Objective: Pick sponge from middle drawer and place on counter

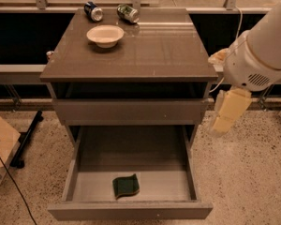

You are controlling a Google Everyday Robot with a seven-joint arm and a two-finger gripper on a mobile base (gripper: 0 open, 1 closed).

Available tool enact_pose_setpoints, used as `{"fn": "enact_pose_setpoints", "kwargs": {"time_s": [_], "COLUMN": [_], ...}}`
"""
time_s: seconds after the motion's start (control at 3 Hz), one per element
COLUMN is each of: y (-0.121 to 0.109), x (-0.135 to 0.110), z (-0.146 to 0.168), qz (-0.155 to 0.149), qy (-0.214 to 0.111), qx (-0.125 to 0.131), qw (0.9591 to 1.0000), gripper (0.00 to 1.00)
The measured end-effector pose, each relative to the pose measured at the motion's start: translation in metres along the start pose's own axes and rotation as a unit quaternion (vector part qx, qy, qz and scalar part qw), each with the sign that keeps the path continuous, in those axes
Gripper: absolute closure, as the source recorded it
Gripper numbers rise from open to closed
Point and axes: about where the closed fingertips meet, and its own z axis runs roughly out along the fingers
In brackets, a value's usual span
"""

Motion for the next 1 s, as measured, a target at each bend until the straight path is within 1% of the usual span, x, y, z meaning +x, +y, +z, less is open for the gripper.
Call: {"fn": "enact_pose_setpoints", "kwargs": {"time_s": [0.33,0.67,1.0], "y": [0.006,0.008,0.008], "x": [0.003,0.006,0.005], "z": [0.043,0.091,0.093], "qz": [-0.019,-0.033,-0.035], "qy": [-0.019,-0.054,-0.054], "qx": [-0.018,-0.028,-0.029], "qw": [0.9995,0.9976,0.9975], "gripper": [0.0,0.0,0.0]}}
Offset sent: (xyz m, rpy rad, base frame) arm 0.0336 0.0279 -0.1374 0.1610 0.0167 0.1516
